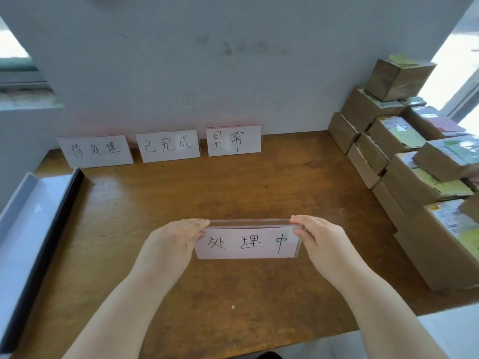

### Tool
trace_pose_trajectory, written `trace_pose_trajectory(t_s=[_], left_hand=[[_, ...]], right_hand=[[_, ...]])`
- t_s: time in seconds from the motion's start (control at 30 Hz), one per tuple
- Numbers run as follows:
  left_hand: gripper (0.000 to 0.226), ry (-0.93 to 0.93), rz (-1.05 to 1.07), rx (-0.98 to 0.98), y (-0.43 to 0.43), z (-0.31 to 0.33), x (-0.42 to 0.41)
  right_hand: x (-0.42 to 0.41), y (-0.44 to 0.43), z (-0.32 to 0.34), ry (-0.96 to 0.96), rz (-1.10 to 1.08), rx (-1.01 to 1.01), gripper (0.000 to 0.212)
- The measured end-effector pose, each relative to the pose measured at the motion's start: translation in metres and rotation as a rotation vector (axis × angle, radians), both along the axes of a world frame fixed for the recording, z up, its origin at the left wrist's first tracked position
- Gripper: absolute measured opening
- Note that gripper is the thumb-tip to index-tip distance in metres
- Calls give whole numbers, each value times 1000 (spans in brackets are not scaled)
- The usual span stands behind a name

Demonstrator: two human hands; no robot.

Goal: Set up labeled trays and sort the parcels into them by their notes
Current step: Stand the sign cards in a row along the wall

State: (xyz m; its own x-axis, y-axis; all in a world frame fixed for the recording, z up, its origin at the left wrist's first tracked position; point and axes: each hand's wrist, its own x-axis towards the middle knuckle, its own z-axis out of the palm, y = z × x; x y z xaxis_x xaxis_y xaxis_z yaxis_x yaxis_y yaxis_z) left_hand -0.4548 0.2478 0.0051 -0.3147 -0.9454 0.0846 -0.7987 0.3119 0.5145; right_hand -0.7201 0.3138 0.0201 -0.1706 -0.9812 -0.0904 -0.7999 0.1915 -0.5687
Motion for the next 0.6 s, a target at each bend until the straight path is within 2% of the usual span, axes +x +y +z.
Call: trace_pose_trajectory(t_s=[0.13, 0.3, 0.37, 0.43, 0.5, 0.6], left_hand=[[26, 20, -31, 53, -17, -13, -10], [29, -61, -107, 189, -55, -26, -50], [33, -174, -168, 187, -79, -24, -78], [38, -292, -215, 181, -107, -14, -114], [41, -320, -237, 177, -137, -3, -151], [33, -347, -236, 45, -184, 0, -197]], right_hand=[[-9, -11, -4, 99, 54, 115, 37], [-49, -53, 2, 235, 90, 251, 39], [-75, -83, 1, 282, 94, 342, 39], [-105, -114, -3, 337, 94, 325, 36], [-135, -146, -6, 384, 78, 298, 31], [-176, -205, -3, 527, 105, 444, 29]])
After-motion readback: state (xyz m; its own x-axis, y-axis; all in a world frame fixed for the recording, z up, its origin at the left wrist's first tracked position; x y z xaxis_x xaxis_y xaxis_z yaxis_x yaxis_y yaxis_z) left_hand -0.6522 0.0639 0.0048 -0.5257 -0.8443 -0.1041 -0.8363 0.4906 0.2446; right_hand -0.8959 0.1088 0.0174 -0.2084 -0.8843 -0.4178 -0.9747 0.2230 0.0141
